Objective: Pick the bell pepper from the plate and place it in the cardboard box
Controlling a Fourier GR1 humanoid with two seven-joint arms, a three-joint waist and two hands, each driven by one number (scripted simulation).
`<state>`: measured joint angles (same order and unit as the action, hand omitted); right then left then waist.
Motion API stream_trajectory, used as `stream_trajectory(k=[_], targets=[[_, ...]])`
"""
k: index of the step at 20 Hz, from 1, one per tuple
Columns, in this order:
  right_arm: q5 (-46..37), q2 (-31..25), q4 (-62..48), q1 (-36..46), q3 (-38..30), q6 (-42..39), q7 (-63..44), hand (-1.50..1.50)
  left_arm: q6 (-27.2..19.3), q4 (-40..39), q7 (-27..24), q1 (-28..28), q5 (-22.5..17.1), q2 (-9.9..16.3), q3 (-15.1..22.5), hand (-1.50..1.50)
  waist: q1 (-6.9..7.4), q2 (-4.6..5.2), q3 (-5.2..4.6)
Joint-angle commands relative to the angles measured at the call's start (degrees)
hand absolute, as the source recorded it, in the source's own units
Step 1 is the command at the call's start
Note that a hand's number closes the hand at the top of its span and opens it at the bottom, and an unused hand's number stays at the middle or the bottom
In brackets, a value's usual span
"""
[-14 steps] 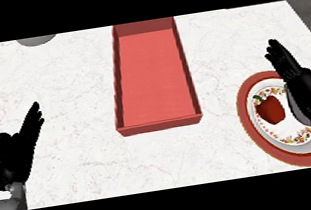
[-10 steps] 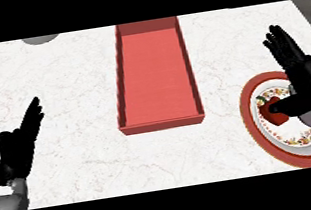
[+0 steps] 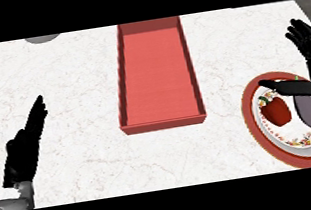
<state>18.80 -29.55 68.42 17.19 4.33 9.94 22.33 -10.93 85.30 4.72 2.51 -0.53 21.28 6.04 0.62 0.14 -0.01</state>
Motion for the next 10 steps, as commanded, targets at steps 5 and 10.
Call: stream_trajectory(k=[5,10], targets=[[-8.7,-10.9,-3.3,-1.2,1.4,-8.0,2.0,-1.50,-2.1,2.7,-1.4,-4.5,3.6,-2.7,2.0,0.00,-0.22,-0.28,-0.02],[-17.6,-20.9,-1.5,1.6,7.5,-12.9,-6.4,-1.50,-0.8,3.9,0.6,-3.4,2.6,-1.0,0.4,0.00,0.26,-0.35,-0.11]])
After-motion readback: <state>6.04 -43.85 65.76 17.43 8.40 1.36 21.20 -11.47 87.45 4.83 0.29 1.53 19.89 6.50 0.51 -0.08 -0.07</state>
